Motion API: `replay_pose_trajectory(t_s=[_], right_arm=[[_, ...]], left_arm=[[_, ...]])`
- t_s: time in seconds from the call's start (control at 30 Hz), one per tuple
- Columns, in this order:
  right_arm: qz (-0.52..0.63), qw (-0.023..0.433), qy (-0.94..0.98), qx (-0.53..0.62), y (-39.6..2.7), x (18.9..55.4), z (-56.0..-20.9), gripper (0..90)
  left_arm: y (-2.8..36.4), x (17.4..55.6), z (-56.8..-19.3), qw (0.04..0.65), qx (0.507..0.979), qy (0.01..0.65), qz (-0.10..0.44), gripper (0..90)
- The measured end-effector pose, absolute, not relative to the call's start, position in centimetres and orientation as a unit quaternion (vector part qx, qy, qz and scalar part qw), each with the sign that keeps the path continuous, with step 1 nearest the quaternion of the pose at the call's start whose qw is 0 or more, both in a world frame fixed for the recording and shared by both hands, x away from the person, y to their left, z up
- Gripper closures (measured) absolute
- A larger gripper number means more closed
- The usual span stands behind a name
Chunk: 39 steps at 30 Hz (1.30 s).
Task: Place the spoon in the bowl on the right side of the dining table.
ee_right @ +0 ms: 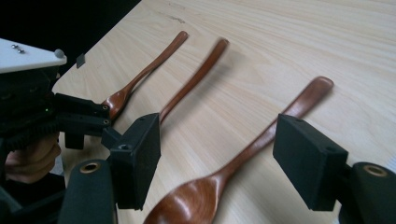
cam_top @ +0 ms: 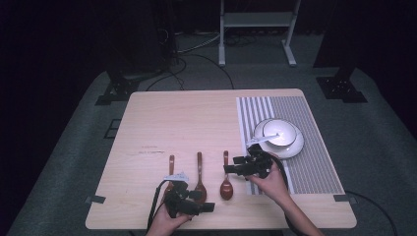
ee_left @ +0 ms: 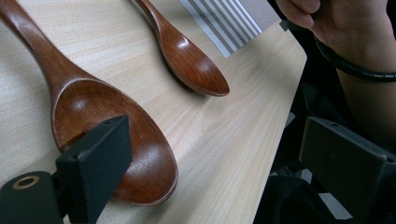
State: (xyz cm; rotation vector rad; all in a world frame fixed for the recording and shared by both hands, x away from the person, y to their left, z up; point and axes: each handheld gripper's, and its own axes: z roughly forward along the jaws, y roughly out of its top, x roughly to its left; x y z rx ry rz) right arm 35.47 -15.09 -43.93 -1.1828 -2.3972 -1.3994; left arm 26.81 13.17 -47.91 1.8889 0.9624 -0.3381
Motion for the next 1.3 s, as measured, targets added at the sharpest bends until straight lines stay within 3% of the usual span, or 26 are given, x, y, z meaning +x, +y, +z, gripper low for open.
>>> replay_pose_trajectory(t_s=[1.3], right_arm=[[-0.414, 0.101, -0.816, -0.39, -8.4, 40.1, -45.4, 30.8]], left_arm=[[13.3, 26.8, -48.0, 0.483, 0.769, 0.395, -0.141, 8.1]])
